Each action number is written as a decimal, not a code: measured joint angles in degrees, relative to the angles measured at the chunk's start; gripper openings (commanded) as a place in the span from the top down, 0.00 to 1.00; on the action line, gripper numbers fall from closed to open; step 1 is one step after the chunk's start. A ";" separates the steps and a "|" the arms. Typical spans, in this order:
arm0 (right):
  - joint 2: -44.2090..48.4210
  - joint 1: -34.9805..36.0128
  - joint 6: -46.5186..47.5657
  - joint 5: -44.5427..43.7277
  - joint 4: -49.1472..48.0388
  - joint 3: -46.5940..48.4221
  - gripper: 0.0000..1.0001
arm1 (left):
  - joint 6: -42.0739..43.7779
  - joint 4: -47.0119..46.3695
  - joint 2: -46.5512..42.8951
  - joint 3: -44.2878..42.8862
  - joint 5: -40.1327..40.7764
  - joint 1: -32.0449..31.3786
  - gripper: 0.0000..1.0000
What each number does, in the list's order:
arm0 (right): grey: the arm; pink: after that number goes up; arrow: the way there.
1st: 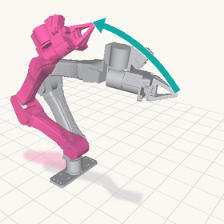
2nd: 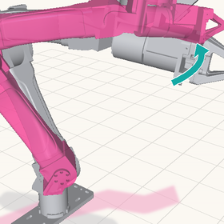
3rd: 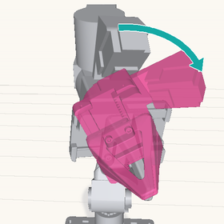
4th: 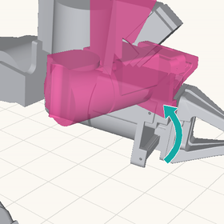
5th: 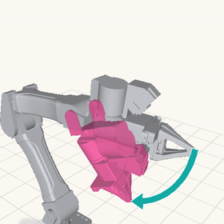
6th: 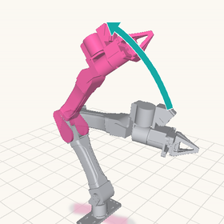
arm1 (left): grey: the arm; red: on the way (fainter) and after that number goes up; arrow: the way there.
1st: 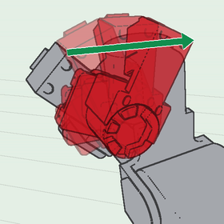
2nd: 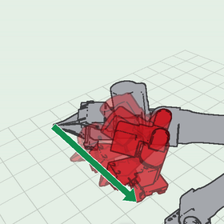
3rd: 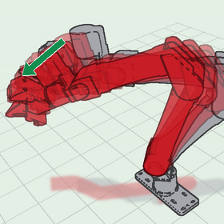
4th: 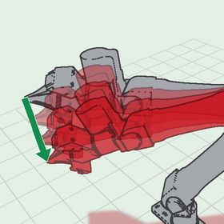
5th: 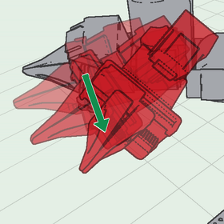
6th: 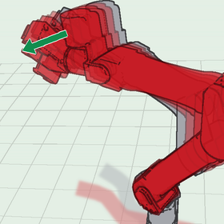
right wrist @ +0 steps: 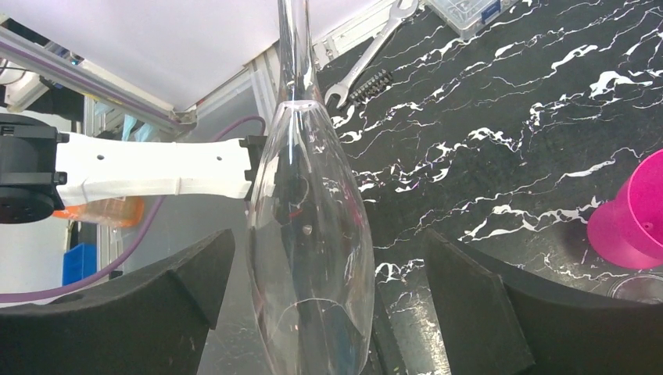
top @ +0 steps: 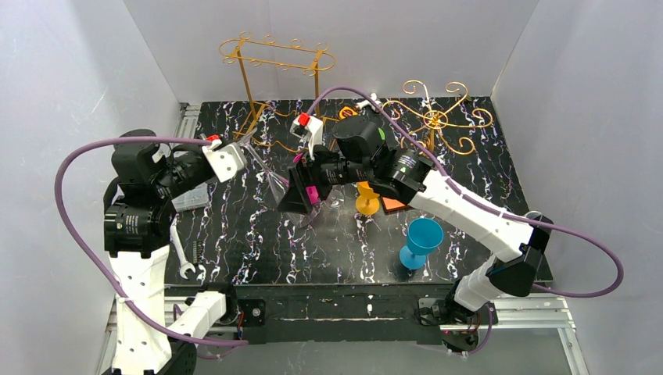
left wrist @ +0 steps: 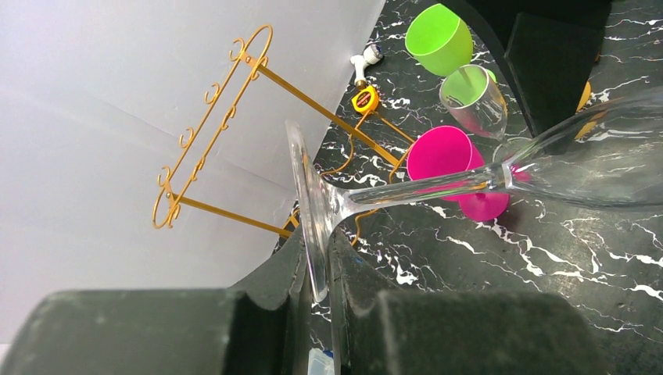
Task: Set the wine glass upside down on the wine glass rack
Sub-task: Turn the wine glass upside down at the wine rack.
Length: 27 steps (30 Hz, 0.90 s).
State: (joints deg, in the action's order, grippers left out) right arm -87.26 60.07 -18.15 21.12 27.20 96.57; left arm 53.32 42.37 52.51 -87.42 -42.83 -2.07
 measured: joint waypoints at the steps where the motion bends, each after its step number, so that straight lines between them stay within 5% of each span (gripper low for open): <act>1: 0.00 0.09 -0.11 0.07 -0.20 -0.35 0.02 | 0.04 -0.09 0.00 0.00 -0.11 0.00 1.00; 10: -0.04 0.39 -0.87 -0.20 -0.66 -0.44 0.53 | -1.40 -2.23 -0.15 0.61 -0.48 0.00 0.95; 12: -0.42 0.44 -0.59 -0.76 0.04 0.63 0.66 | -3.32 -3.21 -0.02 0.61 -0.46 0.00 0.80; 15: -0.76 0.48 0.31 -2.43 1.40 2.05 0.71 | -6.86 -5.03 0.28 0.57 -0.50 0.07 0.15; 17: -0.76 0.48 0.98 -4.20 1.95 2.12 0.75 | -10.36 -6.29 0.55 0.52 -0.79 0.04 0.02; 24: 0.35 -0.20 5.73 -16.28 6.12 2.08 0.98 | -26.67 -10.84 2.10 0.48 0.90 0.02 0.02; 27: 4.09 -2.58 6.93 -24.41 5.68 -0.57 0.99 | -34.51 -11.39 4.00 0.04 2.25 0.00 0.02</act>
State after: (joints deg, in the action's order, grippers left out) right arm -83.18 57.49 -11.22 -3.29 32.88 96.01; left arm 18.81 30.98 56.51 -87.37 -40.58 -2.07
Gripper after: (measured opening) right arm 0.633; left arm 0.982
